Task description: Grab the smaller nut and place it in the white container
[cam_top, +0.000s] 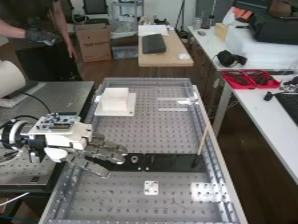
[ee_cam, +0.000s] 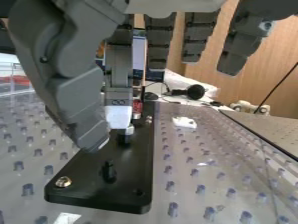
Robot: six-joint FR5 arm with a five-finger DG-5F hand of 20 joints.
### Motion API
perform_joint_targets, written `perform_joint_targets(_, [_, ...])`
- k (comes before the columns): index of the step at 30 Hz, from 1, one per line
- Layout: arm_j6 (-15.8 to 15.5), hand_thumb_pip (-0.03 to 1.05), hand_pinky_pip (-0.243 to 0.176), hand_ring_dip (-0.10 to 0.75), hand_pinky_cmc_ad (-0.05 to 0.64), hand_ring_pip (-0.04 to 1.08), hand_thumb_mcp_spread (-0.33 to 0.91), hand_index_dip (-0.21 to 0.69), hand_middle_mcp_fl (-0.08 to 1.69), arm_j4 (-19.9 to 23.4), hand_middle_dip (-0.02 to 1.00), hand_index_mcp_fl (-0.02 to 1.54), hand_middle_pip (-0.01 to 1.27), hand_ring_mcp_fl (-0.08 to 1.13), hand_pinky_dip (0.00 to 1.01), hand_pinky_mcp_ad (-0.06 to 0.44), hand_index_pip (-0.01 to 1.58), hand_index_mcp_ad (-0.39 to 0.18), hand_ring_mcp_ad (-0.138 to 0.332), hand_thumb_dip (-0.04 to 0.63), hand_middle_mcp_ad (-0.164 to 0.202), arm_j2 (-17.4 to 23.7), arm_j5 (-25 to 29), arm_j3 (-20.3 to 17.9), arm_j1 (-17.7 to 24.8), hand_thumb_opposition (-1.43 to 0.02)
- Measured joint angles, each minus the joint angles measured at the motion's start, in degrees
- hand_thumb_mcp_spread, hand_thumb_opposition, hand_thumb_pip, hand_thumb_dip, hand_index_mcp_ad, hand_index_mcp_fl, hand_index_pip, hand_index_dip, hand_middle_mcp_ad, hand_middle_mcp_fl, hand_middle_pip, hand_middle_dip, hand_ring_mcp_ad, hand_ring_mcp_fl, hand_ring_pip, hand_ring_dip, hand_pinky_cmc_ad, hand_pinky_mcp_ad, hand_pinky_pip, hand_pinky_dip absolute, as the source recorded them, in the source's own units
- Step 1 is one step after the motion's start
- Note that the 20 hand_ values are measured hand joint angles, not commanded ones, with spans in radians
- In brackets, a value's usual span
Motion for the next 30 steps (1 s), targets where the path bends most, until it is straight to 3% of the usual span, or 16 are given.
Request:
perform_joint_targets(14, [0.8, 0.66, -0.012, 0.101, 0.33, 0.1, 0.39, 0.222, 0.06, -4.1, 0.22, 0.36, 0.12, 0.0, 0.18, 0.284, 1.54, -0.148, 0.131, 0.218, 0.051, 5.0, -2.2, 0.8, 3.6, -0.92])
perform_joint_targets(30, [3.2, 0.66, -0.01, 0.101, 0.33, 0.1, 0.39, 0.222, 0.1, -7.9, 0.22, 0.36, 0.12, 0.0, 0.18, 0.284, 1.54, -0.148, 0.126, 0.218, 0.051, 6.1, -6.1, 4.3, 11.1, -0.93])
